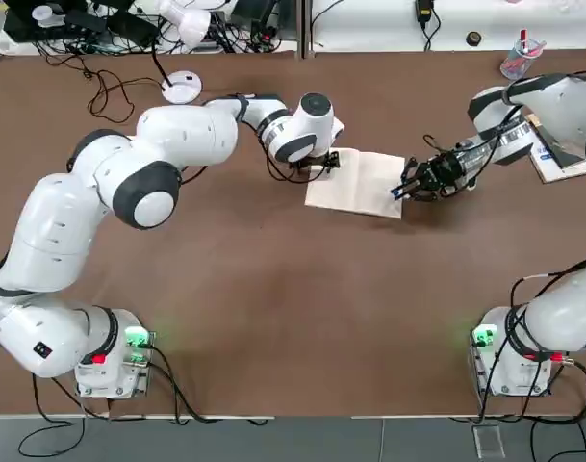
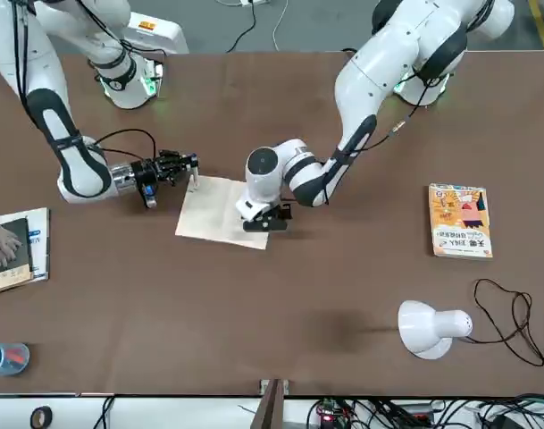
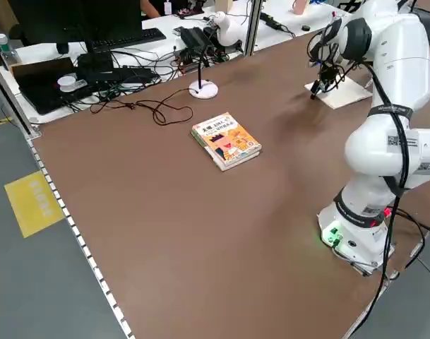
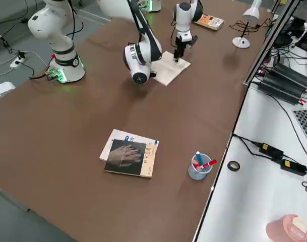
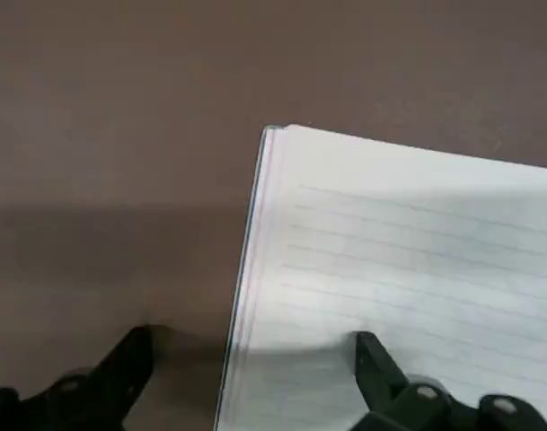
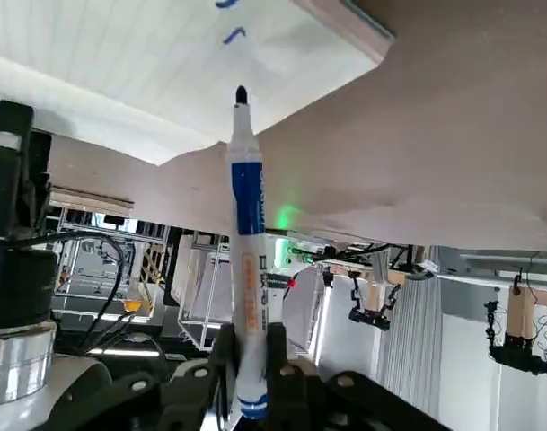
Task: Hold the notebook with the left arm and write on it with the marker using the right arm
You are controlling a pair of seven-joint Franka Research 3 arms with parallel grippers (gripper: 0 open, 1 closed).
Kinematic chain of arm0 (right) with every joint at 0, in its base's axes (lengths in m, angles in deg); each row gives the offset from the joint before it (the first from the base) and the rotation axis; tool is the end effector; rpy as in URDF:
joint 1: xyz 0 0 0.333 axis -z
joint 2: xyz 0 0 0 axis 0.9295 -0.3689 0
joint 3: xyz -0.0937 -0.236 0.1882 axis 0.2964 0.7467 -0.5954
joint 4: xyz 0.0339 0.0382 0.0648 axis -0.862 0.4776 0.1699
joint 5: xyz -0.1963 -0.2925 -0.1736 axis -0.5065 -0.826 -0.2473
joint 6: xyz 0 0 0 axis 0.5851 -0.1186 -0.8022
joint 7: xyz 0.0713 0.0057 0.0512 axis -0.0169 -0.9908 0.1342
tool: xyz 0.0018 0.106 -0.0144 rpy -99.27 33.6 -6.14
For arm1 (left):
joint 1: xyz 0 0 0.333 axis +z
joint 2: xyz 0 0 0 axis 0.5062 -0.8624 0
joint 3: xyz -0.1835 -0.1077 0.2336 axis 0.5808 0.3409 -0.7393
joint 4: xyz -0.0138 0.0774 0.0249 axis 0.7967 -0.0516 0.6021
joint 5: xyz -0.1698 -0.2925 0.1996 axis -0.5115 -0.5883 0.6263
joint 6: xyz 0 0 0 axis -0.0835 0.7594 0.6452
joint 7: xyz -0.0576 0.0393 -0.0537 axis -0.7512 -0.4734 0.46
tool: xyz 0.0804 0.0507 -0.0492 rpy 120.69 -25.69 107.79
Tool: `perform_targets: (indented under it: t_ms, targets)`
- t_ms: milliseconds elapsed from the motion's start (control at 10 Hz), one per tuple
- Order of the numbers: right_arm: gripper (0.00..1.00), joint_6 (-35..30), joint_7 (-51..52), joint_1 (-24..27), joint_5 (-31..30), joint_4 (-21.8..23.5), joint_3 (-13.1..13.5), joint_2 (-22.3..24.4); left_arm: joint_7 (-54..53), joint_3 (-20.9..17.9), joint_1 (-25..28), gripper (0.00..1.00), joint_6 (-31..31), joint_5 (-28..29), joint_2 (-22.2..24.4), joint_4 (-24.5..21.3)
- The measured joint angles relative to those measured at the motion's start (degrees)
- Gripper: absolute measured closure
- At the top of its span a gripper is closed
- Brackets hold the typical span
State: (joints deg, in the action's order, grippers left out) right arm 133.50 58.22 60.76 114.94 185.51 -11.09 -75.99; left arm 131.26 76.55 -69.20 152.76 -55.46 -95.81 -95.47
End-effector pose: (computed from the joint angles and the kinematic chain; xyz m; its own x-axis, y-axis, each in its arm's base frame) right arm 0.4218 0.1387 0.1698 0.2697 -0.1456 -0.9519 -0.8822 -0.4336 -0.1836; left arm 0.4843 -0.5537 0.1623 0.9971 -0.0025 0.0765 -0.0043 -0.9997 0.0235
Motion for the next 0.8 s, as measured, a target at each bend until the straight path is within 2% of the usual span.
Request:
perform_targets:
  t_ms: [800]
  targets:
    - [0.83, 1.4, 1.1, -1.4, 0.1, 0.2, -0.1, 0.0, 0.0, 0.0, 0.0, 0.00, 0.0, 0.0, 0.0, 0.0]
